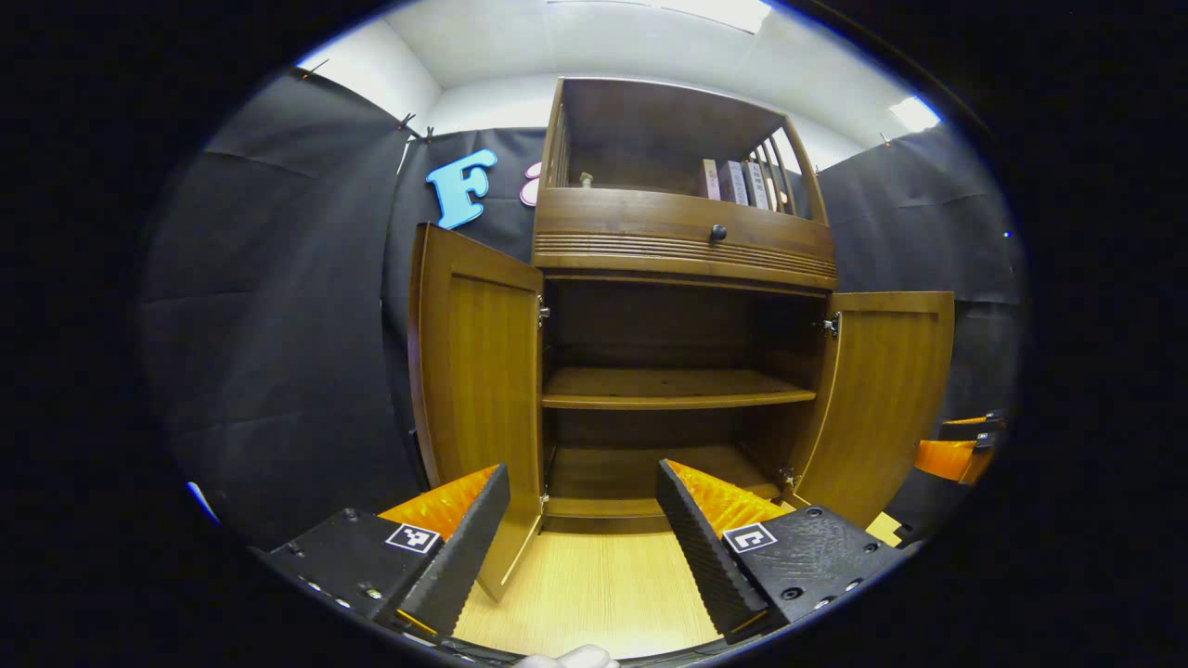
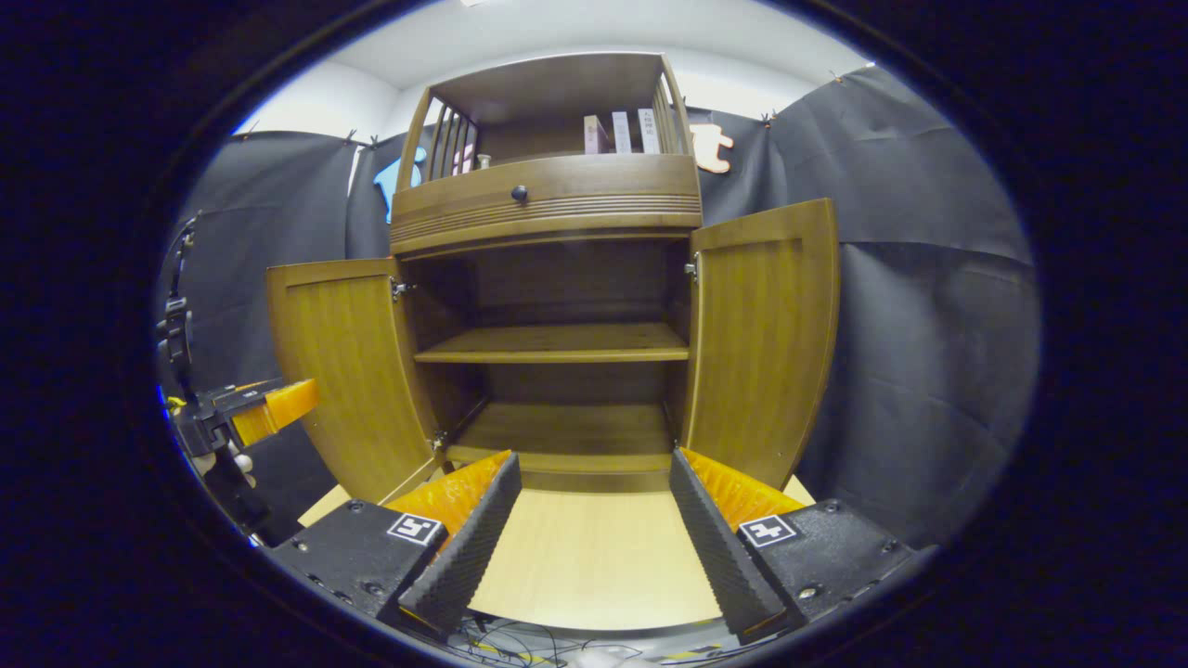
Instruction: Open the right door of the double-door shoe cabinet with the right hand, and open the left door with the left hand.
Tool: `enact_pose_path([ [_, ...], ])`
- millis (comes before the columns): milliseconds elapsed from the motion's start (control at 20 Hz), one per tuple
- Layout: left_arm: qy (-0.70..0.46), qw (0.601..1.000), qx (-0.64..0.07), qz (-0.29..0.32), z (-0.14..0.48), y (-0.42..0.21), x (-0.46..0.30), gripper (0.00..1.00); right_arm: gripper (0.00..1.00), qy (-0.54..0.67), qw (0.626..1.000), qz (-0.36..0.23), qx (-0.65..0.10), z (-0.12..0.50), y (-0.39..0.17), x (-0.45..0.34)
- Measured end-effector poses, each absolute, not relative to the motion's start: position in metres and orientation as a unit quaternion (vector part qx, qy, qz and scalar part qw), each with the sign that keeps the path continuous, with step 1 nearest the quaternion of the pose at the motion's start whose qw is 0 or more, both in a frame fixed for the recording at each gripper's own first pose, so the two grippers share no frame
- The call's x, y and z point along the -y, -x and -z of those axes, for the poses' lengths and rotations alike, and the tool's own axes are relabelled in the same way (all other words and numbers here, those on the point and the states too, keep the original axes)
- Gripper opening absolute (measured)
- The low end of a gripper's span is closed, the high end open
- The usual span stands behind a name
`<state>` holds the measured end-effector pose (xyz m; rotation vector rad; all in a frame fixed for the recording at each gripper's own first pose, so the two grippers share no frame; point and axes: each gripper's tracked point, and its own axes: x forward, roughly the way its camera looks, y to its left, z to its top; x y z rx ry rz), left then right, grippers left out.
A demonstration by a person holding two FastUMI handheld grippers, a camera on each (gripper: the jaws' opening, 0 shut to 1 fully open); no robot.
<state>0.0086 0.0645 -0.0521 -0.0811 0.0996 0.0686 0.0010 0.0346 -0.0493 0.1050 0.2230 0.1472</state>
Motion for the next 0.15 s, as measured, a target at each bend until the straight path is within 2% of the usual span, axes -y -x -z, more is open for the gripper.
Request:
enact_pose_path([
  [150,0.047,0.997,-0.058,-0.034,0.0552,-0.0069,-0.0600,0.95,1.00,-0.056,0.991,-0.067,-0.105,0.0458,-0.0019,-0.0303],
])
